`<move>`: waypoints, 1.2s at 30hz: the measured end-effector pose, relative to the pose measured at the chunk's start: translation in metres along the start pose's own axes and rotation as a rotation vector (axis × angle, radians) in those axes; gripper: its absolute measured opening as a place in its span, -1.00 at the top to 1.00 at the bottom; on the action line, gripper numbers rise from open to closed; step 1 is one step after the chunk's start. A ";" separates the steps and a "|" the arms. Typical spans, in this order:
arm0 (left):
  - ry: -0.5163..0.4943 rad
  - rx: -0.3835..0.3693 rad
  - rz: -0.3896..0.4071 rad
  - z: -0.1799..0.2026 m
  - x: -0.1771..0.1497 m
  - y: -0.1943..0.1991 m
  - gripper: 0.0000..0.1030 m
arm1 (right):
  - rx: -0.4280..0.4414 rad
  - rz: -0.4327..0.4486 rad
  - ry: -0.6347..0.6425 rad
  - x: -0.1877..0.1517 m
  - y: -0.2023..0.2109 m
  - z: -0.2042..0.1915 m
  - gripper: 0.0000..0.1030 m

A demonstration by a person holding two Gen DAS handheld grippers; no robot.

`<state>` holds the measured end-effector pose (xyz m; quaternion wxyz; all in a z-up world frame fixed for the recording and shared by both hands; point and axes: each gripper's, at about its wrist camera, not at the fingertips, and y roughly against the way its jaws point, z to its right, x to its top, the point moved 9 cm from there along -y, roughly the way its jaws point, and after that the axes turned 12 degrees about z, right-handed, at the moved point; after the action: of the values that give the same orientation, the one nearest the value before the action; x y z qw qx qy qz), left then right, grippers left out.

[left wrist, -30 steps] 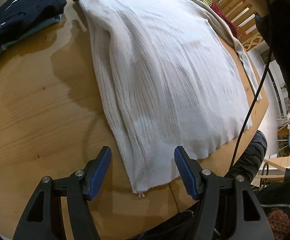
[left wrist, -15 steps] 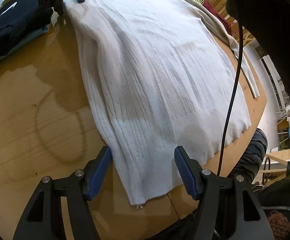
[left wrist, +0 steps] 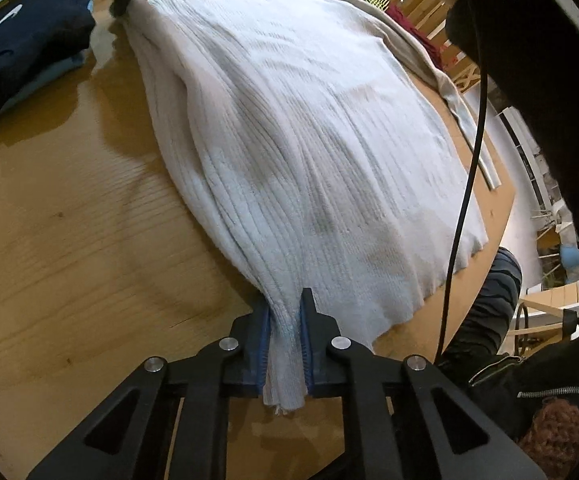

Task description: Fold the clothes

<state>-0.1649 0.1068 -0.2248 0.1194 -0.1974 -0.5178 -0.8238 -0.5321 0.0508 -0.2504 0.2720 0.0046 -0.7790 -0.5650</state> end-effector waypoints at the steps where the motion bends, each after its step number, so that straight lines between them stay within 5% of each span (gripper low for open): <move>1: -0.004 0.004 0.008 -0.002 0.000 0.004 0.77 | 0.047 0.008 -0.048 0.001 0.004 0.005 0.75; 5: -0.023 0.018 0.028 -0.005 -0.001 0.013 0.79 | 0.158 0.023 -0.172 -0.002 0.014 0.023 0.78; 8: -0.015 0.018 0.010 -0.004 -0.003 0.006 0.79 | 0.098 -0.014 -0.120 -0.012 0.011 0.026 0.77; 12: -0.017 0.024 -0.017 0.003 -0.004 -0.004 0.76 | 0.023 -0.056 -0.024 -0.018 0.013 0.009 0.34; 22: -0.041 0.024 -0.036 0.003 -0.010 -0.002 0.75 | -0.278 -0.057 0.316 -0.021 0.004 -0.037 0.23; 27: -0.057 0.018 -0.023 0.003 -0.011 -0.005 0.75 | -0.239 -0.049 0.340 -0.034 -0.006 -0.043 0.67; 36: -0.127 0.029 0.009 0.007 -0.006 0.006 0.82 | 0.021 0.049 0.062 -0.041 0.034 -0.029 0.75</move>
<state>-0.1553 0.1107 -0.2196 0.0926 -0.2497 -0.5355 -0.8015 -0.4746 0.0508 -0.2319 0.3096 0.0059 -0.7759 -0.5497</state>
